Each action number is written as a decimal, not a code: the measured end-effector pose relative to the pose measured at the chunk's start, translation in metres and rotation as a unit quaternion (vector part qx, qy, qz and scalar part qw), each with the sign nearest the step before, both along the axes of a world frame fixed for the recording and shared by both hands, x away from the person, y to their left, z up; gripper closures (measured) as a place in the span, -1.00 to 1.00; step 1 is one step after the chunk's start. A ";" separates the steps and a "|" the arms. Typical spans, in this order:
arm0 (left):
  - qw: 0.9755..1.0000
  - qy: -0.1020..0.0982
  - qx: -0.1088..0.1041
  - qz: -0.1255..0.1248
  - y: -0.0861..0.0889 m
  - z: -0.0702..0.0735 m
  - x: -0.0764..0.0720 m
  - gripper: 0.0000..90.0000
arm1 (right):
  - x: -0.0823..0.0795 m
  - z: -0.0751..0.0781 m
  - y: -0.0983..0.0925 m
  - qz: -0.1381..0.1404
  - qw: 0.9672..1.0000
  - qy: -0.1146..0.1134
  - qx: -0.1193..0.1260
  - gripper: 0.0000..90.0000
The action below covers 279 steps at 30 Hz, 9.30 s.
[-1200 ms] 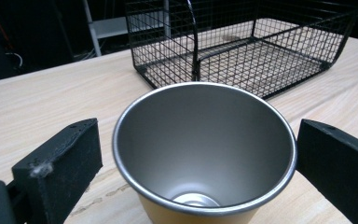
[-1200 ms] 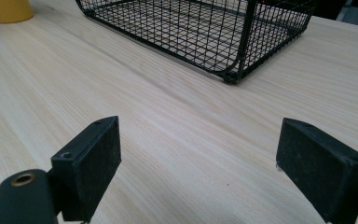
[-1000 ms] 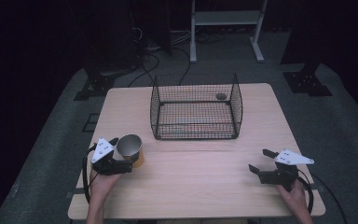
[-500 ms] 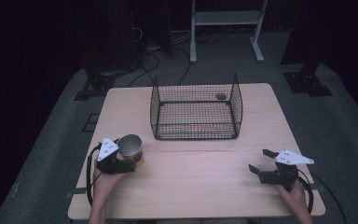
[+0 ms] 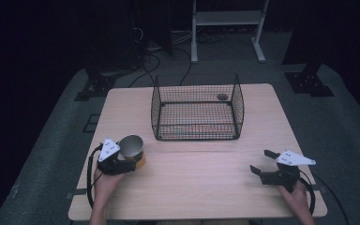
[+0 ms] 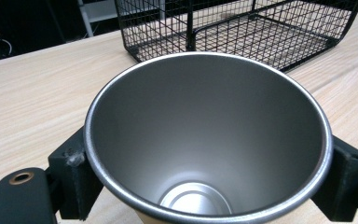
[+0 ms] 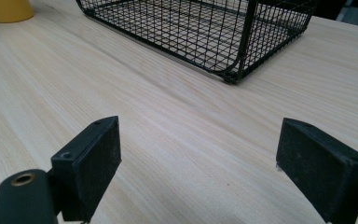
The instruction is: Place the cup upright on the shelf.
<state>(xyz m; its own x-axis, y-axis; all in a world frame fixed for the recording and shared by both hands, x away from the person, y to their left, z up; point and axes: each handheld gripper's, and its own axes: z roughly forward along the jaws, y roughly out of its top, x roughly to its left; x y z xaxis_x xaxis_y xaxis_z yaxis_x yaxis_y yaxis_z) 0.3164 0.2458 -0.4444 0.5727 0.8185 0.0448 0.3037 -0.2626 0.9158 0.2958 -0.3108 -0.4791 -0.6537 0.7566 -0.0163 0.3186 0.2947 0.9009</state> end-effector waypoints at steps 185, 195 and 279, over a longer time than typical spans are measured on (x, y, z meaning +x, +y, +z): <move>0.963 0.046 -0.023 -0.265 -0.218 0.069 0.223 -0.70 | 0.002 0.000 -0.008 0.004 0.999 0.004 0.042 -0.71; 0.959 0.068 -0.013 -0.274 -0.224 0.053 0.230 -0.70 | 0.002 0.000 -0.008 0.006 0.999 0.003 0.042 -0.71; 0.964 0.034 0.040 -0.261 -0.234 0.058 0.226 -0.95 | 0.002 0.000 -0.009 0.003 0.999 0.003 0.046 -0.71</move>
